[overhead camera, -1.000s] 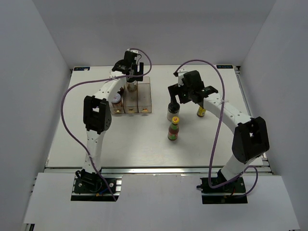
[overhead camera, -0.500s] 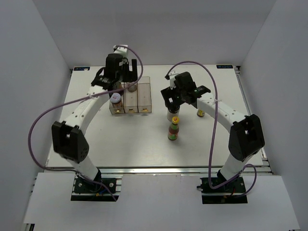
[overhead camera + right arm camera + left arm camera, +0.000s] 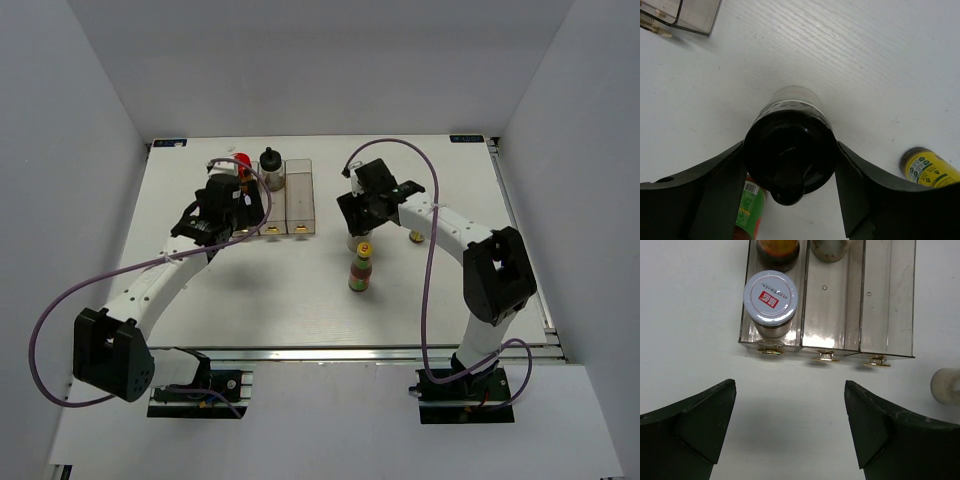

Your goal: Organize the condiment bottles

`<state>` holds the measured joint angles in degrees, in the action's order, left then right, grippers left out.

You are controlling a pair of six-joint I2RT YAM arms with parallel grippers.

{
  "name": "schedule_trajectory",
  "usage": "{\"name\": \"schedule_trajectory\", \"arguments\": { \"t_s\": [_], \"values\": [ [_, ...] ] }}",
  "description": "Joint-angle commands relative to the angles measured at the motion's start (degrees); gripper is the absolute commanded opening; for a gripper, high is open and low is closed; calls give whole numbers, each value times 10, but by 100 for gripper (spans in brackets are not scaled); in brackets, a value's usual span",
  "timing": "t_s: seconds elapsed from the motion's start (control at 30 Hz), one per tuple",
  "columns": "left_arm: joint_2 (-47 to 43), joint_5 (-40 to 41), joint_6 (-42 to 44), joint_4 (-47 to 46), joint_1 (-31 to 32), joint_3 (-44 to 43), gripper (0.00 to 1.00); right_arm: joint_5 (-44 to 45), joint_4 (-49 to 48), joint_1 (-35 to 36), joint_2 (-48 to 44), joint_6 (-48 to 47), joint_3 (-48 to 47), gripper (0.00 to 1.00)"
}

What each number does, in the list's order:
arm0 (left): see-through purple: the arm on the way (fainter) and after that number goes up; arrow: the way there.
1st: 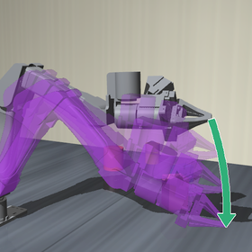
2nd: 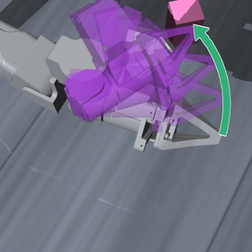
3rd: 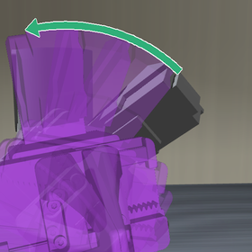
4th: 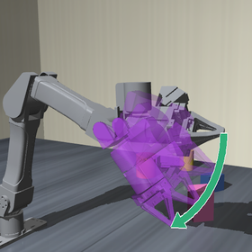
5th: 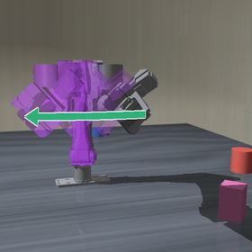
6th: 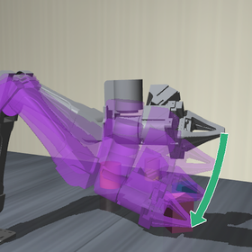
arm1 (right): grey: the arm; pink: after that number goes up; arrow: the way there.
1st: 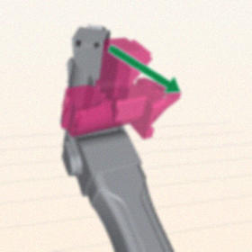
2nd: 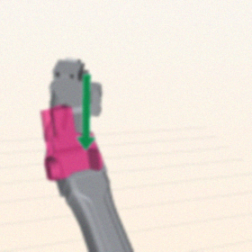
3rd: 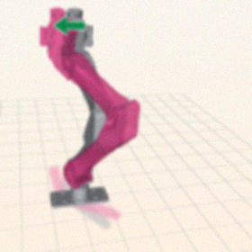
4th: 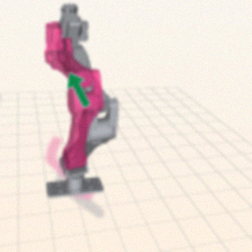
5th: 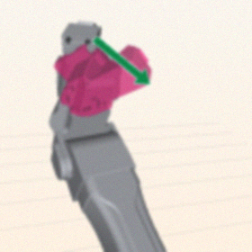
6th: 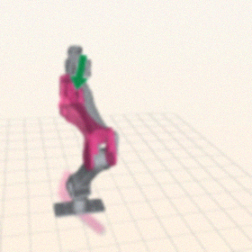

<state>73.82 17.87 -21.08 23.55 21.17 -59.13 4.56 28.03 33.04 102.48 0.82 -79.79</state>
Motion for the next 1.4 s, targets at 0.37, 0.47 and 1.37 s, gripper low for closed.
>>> {"name": "schedule_trajectory", "arguments": {
  "t_s": [0.37,0.47,1.37],
  "values": [
    [-49,66,-41,24,0,31,98,44,-17,23,-25,-6,-73,35],
    [-68,81,-48,36,0,35,98,48,-25,34,-21,-28,-132,30],
    [-149,112,-88,33,0,92,98,12,-134,141,250,-22,-468,24]
  ]
}}
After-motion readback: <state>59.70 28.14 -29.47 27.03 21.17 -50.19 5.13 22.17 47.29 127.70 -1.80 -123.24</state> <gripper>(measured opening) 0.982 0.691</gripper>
